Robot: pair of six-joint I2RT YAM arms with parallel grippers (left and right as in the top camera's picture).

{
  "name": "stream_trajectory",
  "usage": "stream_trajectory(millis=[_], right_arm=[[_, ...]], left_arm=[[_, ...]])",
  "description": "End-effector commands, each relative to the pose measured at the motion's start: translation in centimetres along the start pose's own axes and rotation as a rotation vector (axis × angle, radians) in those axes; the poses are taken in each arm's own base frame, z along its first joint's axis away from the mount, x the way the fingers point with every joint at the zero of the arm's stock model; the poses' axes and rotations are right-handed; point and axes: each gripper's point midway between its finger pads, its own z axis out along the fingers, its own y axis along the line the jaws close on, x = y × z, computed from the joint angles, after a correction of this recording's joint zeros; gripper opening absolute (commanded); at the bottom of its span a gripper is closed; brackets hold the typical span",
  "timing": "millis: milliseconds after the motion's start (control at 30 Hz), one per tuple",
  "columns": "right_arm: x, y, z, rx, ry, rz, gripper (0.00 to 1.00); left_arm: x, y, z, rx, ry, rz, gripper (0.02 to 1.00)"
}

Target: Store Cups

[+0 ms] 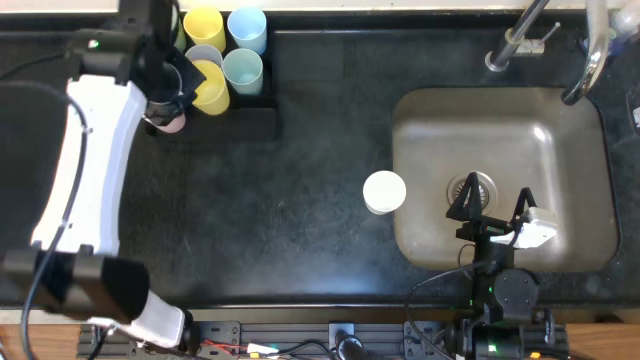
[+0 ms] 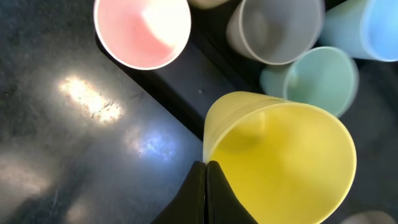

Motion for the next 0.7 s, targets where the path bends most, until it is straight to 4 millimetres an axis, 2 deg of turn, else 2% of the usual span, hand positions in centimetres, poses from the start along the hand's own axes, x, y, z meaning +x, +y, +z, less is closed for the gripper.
stream_trajectory(millis=[33, 367, 700], right_arm=[[0.3, -0.3, 0.0, 0.007, -0.002, 0.006, 0.996], [0.3, -0.3, 0.0, 0.007, -0.002, 0.006, 0.996], [0.3, -0.3, 0.0, 0.007, -0.002, 0.007, 0.996]], left_arm=[[-0.2, 0.6, 1.5, -0.053, 0.004, -0.015, 0.036], [-0.6, 2.1, 2.6, -0.127, 0.01, -0.025, 0.036], [-1.2, 1.1, 4.5, -0.113, 0.0, -0.026, 0.036]])
